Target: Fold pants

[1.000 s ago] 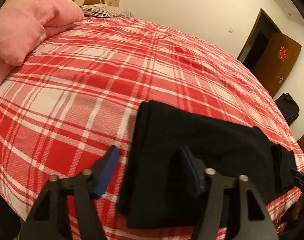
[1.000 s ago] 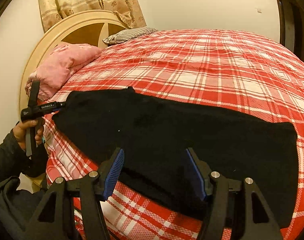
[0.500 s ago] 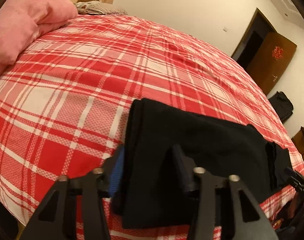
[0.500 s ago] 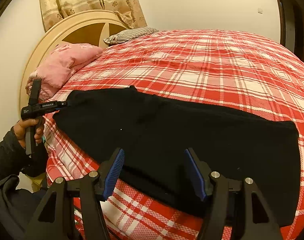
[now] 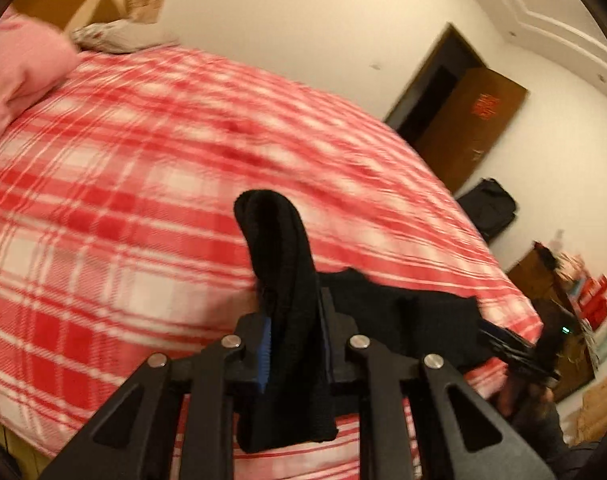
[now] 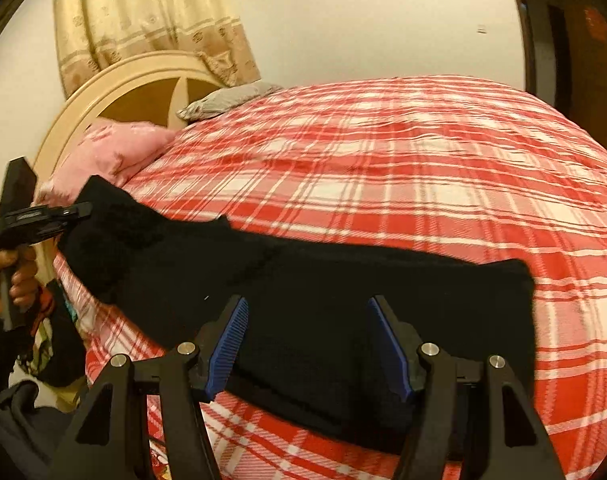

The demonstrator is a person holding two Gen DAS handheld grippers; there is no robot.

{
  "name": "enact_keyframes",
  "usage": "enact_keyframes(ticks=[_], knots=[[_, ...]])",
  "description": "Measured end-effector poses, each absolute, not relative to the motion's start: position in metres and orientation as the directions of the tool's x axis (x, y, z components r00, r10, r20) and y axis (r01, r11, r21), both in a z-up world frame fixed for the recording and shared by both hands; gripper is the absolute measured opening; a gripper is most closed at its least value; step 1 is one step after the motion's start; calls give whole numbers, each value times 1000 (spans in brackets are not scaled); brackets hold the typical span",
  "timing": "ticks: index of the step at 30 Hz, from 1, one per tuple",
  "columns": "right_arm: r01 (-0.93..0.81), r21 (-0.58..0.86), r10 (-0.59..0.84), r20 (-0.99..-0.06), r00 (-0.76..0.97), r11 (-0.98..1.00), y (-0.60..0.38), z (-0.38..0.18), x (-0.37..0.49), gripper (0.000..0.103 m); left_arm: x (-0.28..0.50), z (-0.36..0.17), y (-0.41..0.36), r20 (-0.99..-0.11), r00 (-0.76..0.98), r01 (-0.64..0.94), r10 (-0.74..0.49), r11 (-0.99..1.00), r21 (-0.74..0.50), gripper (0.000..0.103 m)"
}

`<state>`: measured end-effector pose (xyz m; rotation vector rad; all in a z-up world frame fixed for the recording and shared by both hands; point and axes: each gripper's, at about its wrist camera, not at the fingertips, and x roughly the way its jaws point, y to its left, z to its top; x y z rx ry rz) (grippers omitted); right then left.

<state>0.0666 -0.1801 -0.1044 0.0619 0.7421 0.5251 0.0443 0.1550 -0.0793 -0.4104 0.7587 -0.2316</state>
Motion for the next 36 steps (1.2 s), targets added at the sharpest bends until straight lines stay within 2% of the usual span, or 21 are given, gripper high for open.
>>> enact_keyframes(ticks=[9,17,24,36], knots=[[-288,274,397,-602,693,918,-241,-88,75,64,61,-31,57,-562,642,293,-522,844,-449,20],[-129,307,299,-612,732,943,-296,-96,83,64,95,-22,-28,-605,535,426,-589,807,-408,20],[-33,332,247,-628,738,943,-328,-107,91,64,120,-43,-93,-673,458,471,-580,801,-370,20],[-11,359,258,-648,716,933,-336,-122,99,64,130,-91,-175,-763,444,508,-469,833,-217,20]])
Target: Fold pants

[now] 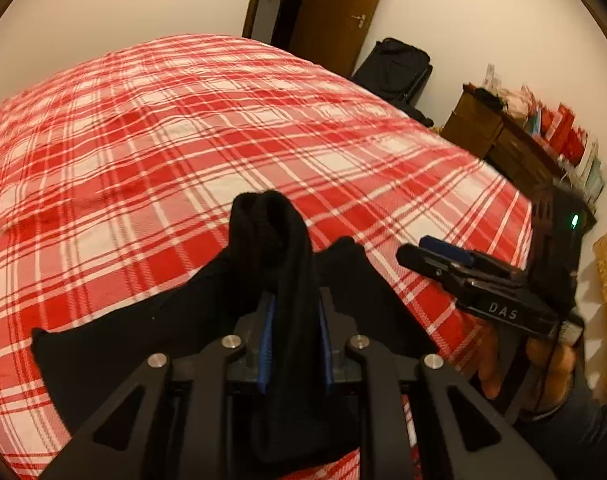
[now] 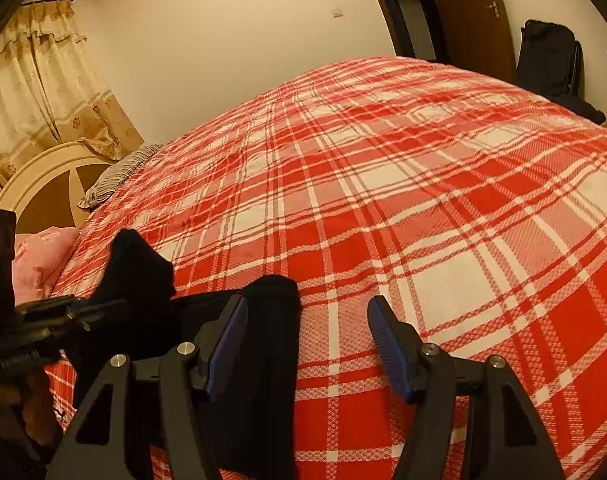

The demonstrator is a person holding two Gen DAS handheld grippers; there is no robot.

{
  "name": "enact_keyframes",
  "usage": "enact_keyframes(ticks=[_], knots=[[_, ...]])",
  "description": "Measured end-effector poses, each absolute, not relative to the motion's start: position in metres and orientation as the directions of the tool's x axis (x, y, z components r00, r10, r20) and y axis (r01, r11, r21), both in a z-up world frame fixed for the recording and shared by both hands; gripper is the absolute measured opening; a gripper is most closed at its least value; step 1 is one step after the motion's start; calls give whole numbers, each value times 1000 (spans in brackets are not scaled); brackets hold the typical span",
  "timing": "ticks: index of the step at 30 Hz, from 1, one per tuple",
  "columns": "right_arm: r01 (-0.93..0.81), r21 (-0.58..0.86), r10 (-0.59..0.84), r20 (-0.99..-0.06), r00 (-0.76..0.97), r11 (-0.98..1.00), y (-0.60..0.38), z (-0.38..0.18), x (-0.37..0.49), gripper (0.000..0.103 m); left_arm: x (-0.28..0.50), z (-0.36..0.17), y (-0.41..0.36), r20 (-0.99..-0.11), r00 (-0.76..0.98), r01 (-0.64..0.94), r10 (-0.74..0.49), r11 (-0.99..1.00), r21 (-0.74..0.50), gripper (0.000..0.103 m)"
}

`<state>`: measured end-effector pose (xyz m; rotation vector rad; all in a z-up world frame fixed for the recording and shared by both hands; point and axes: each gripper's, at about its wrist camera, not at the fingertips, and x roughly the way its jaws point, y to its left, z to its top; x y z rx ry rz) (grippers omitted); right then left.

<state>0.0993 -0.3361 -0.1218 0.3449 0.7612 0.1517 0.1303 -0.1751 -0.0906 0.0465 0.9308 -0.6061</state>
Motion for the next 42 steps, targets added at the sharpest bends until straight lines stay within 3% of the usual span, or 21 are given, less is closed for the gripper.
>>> enact_keyframes(ticks=[8,14,18,23,25,26,27,29,34,42], knots=[[20,381,255,-654,712,924,-341,-128,100,64,111,-91,-195,-759,476,553,-443,822,-133,25],[-38,421,315,-612,726,906,-332,-115,93,64,86,-57,-172,-664,574,571,-480,816,-96,30],[-133,440,399,-595,698,888,-307,-108,88,64,83,-55,-145,-641,633,518,-435,853,-67,37],[-169,344,371,-687,625,923,-272,-122,90,64,93,-79,-113,-669,651,428,-359,901,-67,40],[-170,392,414,-706,575,904,-270,-134,94,55,98,-93,-106,-689,654,394,-311,918,-40,47],[-173,399,422,-708,567,901,-270,-136,93,33,100,-99,-103,-700,653,376,-291,926,-34,49],[-185,400,431,-712,555,898,-268,-136,92,24,102,-104,-99,-708,647,364,-284,931,-41,50],[-199,403,441,-699,562,893,-269,-133,89,16,105,-112,-94,-719,636,353,-281,934,-54,50],[-217,387,434,-664,609,896,-275,-113,77,15,105,-115,-93,-721,635,353,-276,934,-47,51],[-133,367,374,-731,571,921,-301,-138,83,16,110,-134,-91,-747,624,345,-229,939,0,60]])
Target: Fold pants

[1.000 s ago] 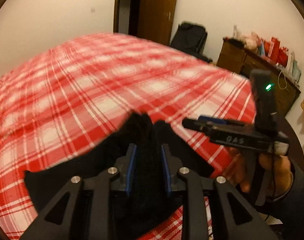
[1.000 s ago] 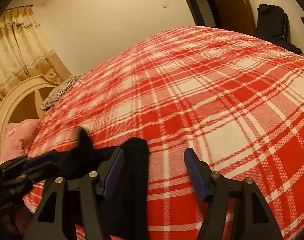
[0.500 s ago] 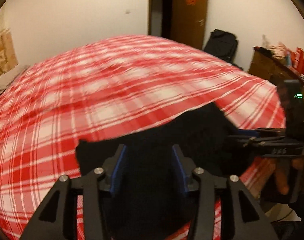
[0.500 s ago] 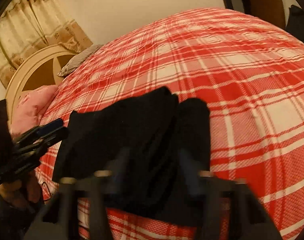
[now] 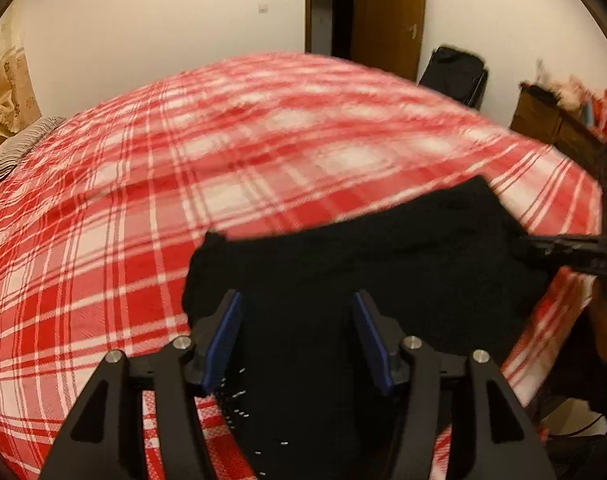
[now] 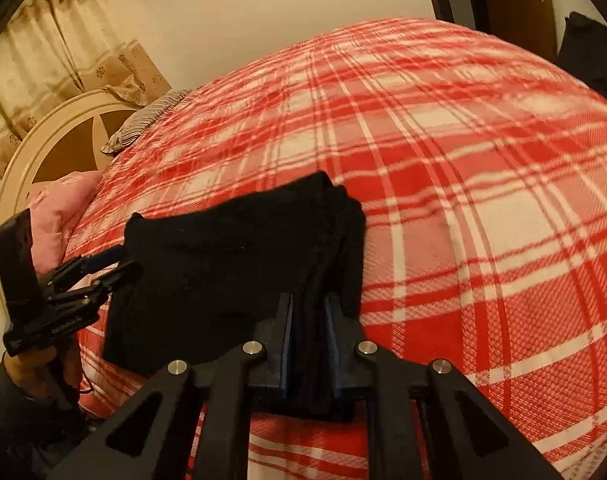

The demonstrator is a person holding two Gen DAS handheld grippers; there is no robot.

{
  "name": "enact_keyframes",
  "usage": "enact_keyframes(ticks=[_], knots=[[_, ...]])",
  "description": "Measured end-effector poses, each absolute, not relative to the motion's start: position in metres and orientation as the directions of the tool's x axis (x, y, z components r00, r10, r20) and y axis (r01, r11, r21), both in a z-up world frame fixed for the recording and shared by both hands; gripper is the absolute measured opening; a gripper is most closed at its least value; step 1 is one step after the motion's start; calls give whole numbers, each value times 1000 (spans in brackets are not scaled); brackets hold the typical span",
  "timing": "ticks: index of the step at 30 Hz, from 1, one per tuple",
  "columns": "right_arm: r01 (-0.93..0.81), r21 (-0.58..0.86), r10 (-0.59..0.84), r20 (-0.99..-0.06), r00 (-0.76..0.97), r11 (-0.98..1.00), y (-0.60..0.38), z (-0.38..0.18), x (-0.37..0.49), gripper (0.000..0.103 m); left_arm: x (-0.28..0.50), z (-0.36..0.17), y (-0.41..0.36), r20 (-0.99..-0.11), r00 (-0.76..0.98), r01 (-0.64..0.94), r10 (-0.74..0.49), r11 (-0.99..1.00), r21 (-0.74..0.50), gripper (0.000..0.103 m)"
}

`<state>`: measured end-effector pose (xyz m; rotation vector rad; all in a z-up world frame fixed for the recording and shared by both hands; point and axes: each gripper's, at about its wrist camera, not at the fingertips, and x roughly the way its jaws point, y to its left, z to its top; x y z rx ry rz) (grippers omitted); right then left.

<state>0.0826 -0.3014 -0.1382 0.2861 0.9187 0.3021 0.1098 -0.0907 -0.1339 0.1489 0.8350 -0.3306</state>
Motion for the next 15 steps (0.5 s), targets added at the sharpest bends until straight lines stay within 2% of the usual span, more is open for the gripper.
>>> enact_keyframes(ticks=[4,6,8,10,11,12,15], knots=[[-143,332,350,-735,581,933,-299,-130,80,21,108,-140,-93,-750,625,353,-216,935,24,61],[-125,243,266,-731,629,962,-294,-119,76,35,108,-138,-93,-748,625,354,-224,935,16,64],[-136,198,237,-696,678,971,-288,-106,71,39,107,-138,-95,-749,624,355,-221,935,20,65],[-189,226,292,-653,698,956,-281,-95,70,42,106,-138,-96,-750,624,359,-220,933,25,67],[-220,242,326,-638,698,945,-277,-92,70,49,106,-139,-97,-750,624,359,-219,933,26,68],[-252,253,357,-629,691,934,-271,-91,72,52,107,-140,-97,-751,623,359,-217,933,29,68],[-299,303,426,-644,636,905,-260,-106,87,52,107,-141,-97,-753,622,360,-215,933,31,68]])
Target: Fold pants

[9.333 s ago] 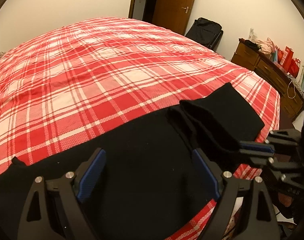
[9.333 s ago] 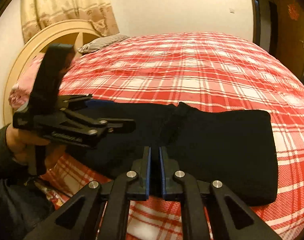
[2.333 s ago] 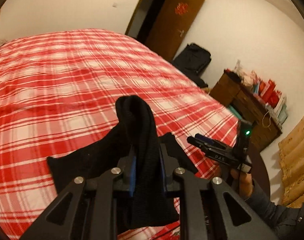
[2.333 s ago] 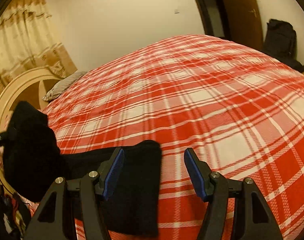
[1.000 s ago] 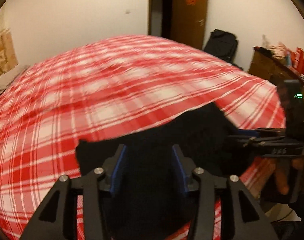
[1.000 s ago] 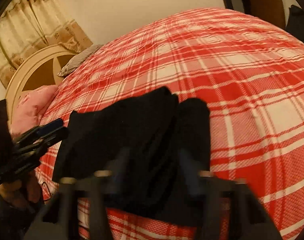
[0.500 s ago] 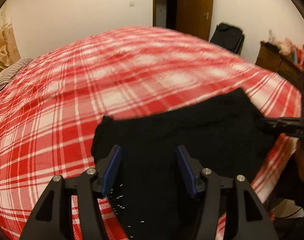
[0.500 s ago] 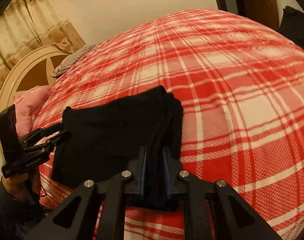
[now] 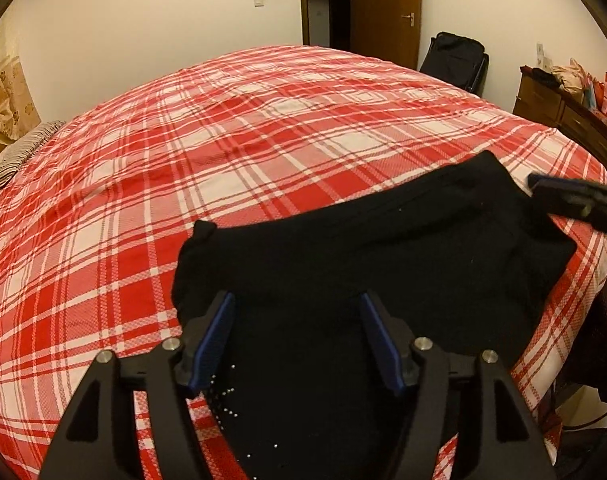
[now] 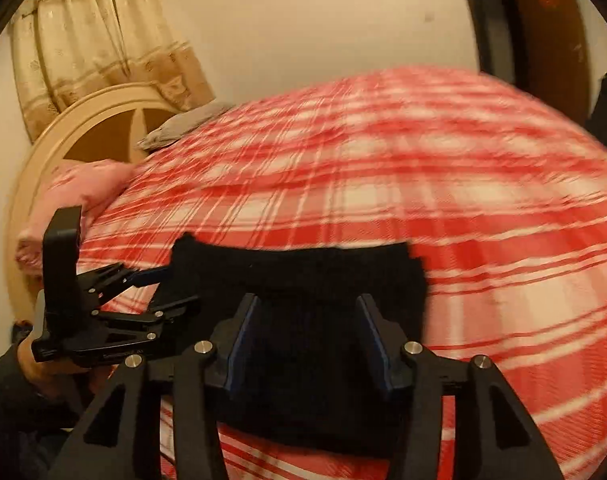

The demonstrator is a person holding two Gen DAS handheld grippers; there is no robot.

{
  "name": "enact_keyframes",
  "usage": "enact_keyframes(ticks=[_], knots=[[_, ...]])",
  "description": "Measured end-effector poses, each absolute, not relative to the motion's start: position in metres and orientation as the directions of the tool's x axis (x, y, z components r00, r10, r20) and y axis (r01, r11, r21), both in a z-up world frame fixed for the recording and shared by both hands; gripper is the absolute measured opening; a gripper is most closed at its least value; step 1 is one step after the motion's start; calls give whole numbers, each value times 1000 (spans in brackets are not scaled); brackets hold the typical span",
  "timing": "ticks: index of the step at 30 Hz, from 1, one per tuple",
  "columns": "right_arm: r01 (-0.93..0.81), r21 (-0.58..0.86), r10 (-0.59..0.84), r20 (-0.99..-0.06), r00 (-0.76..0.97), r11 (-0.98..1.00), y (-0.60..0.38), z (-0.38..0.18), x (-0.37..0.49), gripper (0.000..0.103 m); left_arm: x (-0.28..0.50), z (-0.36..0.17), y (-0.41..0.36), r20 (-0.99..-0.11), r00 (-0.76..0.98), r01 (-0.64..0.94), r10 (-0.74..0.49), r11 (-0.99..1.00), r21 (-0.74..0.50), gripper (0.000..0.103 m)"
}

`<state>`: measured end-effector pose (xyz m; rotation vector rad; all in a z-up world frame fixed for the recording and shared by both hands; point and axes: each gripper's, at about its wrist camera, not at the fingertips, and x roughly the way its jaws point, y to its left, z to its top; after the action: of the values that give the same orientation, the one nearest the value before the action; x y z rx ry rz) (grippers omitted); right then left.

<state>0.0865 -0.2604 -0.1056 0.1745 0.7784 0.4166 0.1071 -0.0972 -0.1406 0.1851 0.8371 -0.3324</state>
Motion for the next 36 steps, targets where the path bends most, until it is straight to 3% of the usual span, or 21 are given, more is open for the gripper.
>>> enact_keyframes(ticks=[3,6,14,18,28,31,36], knots=[[-231,318,393,-716,576,919,-265,-132,108,52,107,-140,-97,-753,621,362,-219,932,28,68],[-232,365,429,-692,580,902,-275,-129,103,52,107,-140,-97,-754,619,362,-220,932,25,68],[-295,291,412,-709,572,910,-265,-120,60,52,91,-136,-93,-758,610,386,-233,922,27,69],[-312,270,405,-728,553,911,-270,-136,52,52,87,-146,-92,-765,606,380,-217,924,39,76],[-340,242,399,-740,541,909,-269,-139,47,52,67,-155,-93,-764,606,398,-219,916,53,82],[-336,254,407,-737,540,907,-270,-142,50,52,63,-160,-92,-765,605,400,-220,915,53,91],[-345,265,423,-714,558,901,-271,-132,45,52,66,-154,-88,-758,610,393,-231,919,36,92]])
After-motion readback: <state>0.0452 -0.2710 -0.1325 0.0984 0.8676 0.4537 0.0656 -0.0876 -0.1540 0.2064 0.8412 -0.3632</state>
